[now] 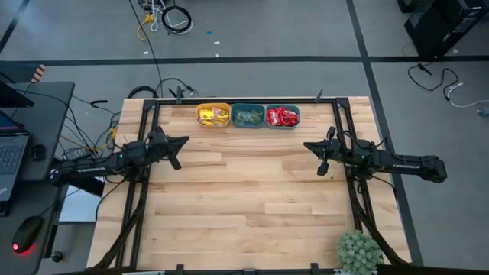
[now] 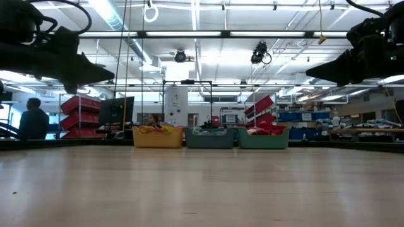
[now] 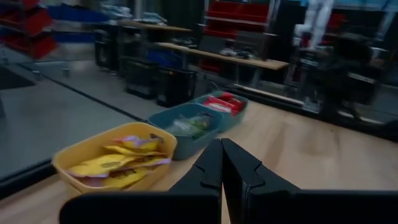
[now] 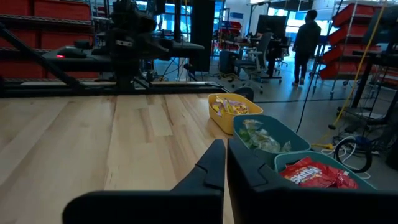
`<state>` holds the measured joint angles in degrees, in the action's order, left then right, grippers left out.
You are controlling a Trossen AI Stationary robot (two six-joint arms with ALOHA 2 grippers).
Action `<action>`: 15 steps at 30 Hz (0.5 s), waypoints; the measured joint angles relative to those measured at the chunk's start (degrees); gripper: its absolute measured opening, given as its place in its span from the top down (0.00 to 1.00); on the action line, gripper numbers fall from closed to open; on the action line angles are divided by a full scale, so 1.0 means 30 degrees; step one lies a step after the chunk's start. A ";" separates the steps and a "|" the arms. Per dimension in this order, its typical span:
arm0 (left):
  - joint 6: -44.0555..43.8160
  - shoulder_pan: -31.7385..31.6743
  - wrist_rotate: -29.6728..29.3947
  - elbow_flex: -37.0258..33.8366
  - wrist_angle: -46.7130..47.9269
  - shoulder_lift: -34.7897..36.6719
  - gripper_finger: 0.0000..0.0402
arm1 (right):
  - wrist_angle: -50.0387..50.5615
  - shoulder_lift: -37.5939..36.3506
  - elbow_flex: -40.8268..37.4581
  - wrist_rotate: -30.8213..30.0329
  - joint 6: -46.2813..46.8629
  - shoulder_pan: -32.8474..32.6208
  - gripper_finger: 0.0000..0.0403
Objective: Sort candy
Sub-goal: Return to Home Position
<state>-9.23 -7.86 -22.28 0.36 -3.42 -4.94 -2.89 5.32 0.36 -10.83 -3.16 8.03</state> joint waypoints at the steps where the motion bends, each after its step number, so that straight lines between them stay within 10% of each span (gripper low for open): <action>1: 0.0007 0.0000 -0.0308 0.0000 -0.0013 0.0054 0.99 | -0.0001 0.0000 0.0000 0.0000 0.0000 0.0000 0.99; 15: 0.2012 0.0015 0.0806 0.0007 -0.0155 0.0019 0.99 | -0.0001 0.0000 0.0000 0.0000 0.0007 0.0000 0.99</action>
<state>-3.20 -7.81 -19.86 0.38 -3.89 -4.88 -2.90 5.32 0.36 -10.83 -3.14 8.03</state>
